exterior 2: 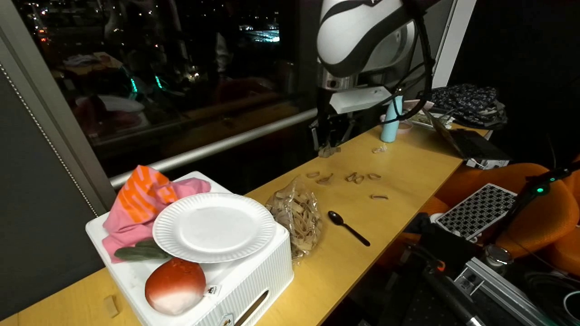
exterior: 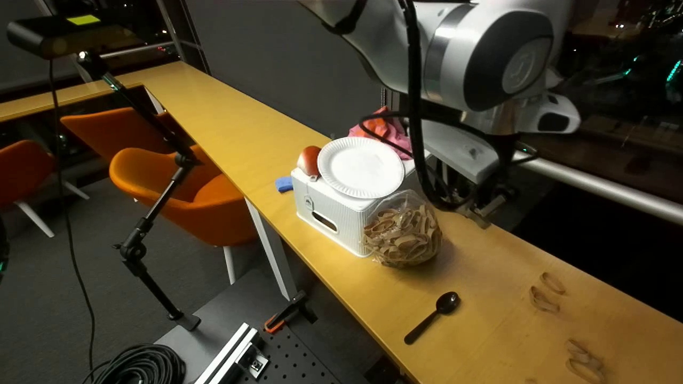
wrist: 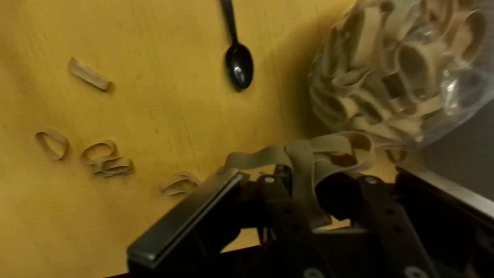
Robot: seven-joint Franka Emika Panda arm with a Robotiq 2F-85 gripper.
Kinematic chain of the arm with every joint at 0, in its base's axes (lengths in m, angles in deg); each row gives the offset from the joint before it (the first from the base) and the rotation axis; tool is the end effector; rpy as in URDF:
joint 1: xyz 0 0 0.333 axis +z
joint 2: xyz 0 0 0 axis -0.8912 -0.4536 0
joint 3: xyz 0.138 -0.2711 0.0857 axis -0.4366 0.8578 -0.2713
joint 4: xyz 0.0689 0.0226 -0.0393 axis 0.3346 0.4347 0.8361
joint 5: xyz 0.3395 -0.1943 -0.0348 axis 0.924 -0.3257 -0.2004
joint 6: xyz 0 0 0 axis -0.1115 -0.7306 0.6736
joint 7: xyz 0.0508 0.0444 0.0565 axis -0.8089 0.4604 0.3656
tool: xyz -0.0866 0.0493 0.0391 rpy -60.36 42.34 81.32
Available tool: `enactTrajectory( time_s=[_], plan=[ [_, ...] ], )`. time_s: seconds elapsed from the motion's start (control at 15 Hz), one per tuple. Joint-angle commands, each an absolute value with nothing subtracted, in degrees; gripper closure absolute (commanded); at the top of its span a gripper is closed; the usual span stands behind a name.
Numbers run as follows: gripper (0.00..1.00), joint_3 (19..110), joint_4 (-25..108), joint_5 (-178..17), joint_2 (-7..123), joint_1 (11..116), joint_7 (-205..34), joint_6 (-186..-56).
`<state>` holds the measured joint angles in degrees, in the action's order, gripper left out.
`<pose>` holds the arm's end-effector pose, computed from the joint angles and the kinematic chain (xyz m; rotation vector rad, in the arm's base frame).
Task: Pick up some rubber bands on the table and put them in the plastic bag
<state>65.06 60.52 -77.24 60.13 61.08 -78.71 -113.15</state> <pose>0.6037 -0.0684 0.3577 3.0930 -0.4970 0.0390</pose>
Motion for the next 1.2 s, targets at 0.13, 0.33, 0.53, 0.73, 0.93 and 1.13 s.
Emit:
enactTrajectory(
  time_s=[0.13, 0.33, 0.53, 0.73, 0.93, 1.13],
  plan=[
    [0.97, 59.3, 55.9, -71.3, 58.7, 63.8, -81.6, -104.0],
    [0.97, 58.2, 55.0, -70.2, 57.7, 64.5, -81.5, -100.8],
    [0.97, 58.6, 55.6, -69.9, 57.4, 64.3, -81.2, -98.8],
    [0.97, 58.1, 54.6, -68.3, 55.3, 63.9, -83.2, -98.7],
    [0.97, 57.7, 52.9, -66.9, 54.0, 64.1, -84.2, -97.0],
    [0.97, 57.7, 52.2, -65.4, 52.2, 63.7, -85.3, -97.0]
  ],
)
